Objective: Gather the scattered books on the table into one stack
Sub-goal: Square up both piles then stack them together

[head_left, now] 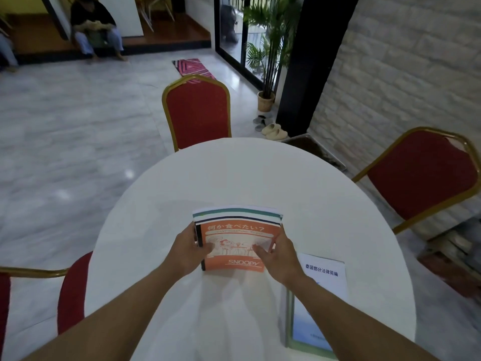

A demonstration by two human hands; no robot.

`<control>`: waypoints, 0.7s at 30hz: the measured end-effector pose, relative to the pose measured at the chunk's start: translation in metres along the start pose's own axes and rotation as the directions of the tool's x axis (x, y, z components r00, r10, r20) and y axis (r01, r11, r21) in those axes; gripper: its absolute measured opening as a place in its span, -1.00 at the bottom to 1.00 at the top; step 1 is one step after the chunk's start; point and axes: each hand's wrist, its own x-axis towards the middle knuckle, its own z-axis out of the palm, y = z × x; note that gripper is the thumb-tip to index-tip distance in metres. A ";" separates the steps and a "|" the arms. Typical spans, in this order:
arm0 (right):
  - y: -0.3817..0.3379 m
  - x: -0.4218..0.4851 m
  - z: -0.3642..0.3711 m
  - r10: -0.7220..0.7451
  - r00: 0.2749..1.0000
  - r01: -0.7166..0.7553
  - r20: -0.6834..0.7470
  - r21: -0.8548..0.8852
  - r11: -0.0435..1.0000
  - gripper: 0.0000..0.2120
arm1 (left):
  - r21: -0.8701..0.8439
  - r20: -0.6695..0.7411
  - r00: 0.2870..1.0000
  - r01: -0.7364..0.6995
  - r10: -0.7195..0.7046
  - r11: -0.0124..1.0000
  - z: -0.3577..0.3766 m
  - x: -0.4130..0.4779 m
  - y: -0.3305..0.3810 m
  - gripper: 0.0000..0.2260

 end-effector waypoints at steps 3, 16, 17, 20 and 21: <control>-0.002 0.000 0.006 -0.013 0.999 0.013 -0.047 0.005 1.000 -0.54 | 0.051 -0.018 0.999 -0.047 0.048 0.998 -0.002 0.003 -0.002 -0.58; 0.008 0.008 0.016 0.043 0.998 -0.044 -0.041 -0.032 0.998 -0.55 | 0.170 -0.026 0.997 -0.071 0.076 0.983 -0.001 0.012 -0.012 -0.59; 0.009 0.007 0.017 0.044 0.998 -0.045 -0.044 -0.029 0.999 -0.55 | 0.183 -0.024 0.997 -0.066 0.071 0.981 0.000 0.012 -0.014 -0.60; 0.010 0.006 0.018 0.044 0.998 -0.046 -0.049 -0.032 0.998 -0.55 | 0.206 -0.029 0.998 -0.055 0.062 0.977 0.001 0.011 -0.019 -0.58; 0.009 0.007 0.017 0.043 0.998 -0.044 -0.044 -0.034 0.998 -0.55 | 0.208 -0.031 0.998 -0.053 0.060 0.977 0.000 0.011 -0.019 -0.58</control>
